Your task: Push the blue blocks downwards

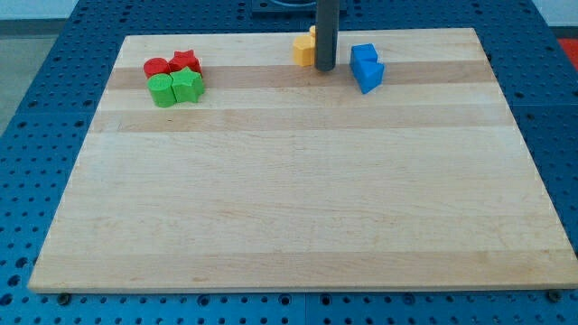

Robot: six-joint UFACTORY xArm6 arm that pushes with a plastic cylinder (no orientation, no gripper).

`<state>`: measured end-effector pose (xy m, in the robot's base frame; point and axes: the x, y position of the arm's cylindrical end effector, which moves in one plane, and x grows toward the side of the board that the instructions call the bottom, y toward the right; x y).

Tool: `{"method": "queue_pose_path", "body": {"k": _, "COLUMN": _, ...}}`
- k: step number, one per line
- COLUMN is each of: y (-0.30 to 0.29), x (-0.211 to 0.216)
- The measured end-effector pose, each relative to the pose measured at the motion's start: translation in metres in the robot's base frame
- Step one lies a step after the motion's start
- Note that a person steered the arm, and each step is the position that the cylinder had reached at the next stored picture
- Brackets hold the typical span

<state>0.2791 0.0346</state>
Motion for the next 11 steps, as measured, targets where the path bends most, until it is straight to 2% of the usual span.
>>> {"method": "queue_pose_path", "body": {"k": 1, "y": -0.005, "x": 0.007}}
{"method": "queue_pose_path", "body": {"k": 3, "y": 0.004, "x": 0.053}}
{"method": "queue_pose_path", "body": {"k": 4, "y": 0.021, "x": 0.125}}
{"method": "queue_pose_path", "body": {"k": 5, "y": 0.077, "x": 0.126}}
{"method": "queue_pose_path", "body": {"k": 6, "y": 0.127, "x": 0.042}}
{"method": "queue_pose_path", "body": {"k": 7, "y": 0.129, "x": -0.049}}
{"method": "queue_pose_path", "body": {"k": 8, "y": 0.103, "x": -0.081}}
{"method": "queue_pose_path", "body": {"k": 9, "y": 0.071, "x": -0.037}}
{"method": "queue_pose_path", "body": {"k": 10, "y": 0.080, "x": 0.052}}
{"method": "queue_pose_path", "body": {"k": 11, "y": 0.088, "x": 0.090}}
